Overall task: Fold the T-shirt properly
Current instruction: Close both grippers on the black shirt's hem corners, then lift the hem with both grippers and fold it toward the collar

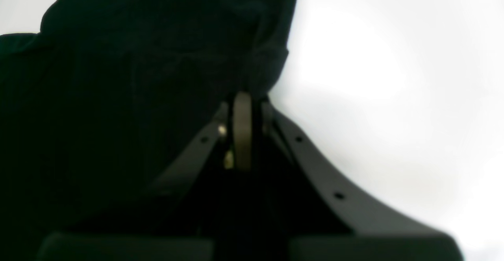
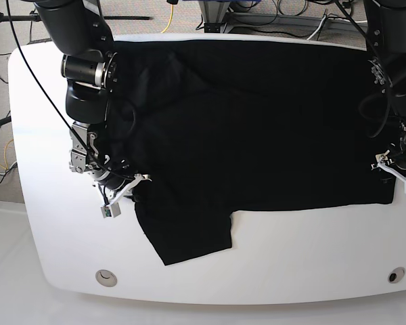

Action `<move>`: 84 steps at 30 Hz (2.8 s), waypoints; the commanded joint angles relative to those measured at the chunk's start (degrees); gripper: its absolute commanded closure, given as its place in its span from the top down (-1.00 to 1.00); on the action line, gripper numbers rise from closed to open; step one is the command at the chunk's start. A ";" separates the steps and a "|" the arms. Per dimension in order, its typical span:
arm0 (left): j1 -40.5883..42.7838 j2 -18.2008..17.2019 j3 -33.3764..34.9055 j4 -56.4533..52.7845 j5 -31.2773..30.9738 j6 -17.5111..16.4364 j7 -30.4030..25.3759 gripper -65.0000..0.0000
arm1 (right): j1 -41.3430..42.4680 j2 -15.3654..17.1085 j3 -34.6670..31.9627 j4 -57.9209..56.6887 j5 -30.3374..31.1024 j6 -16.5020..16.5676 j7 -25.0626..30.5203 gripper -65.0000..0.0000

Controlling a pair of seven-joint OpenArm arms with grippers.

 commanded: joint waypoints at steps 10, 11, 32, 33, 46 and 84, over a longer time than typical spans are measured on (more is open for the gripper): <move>-0.47 -0.01 -0.04 0.77 -1.23 -0.97 -2.65 -0.81 | 0.81 0.40 -0.20 0.53 -0.91 0.01 -1.34 -1.00; -0.45 0.02 -0.01 0.80 -1.24 -1.07 -2.90 -0.85 | 0.81 0.41 -0.22 0.51 -0.91 -0.02 -1.39 -1.00; 0.33 -0.40 -0.01 2.41 -1.81 -1.41 -2.17 -1.00 | 0.94 0.35 -0.07 2.39 -1.00 0.20 -1.51 -1.00; 0.23 -0.39 -0.12 2.32 -1.45 -1.14 -2.38 -1.00 | 1.08 0.31 -0.11 2.18 -1.01 0.15 -1.38 -1.00; 1.33 -0.50 -0.38 3.92 0.43 -0.81 -2.80 -1.00 | 0.82 0.25 -0.02 3.15 -0.57 0.04 -4.73 -1.00; 18.76 -1.10 -2.40 40.29 -6.39 -7.04 0.31 -0.98 | -20.51 -0.44 -0.04 58.06 -0.41 -0.30 -37.65 -1.00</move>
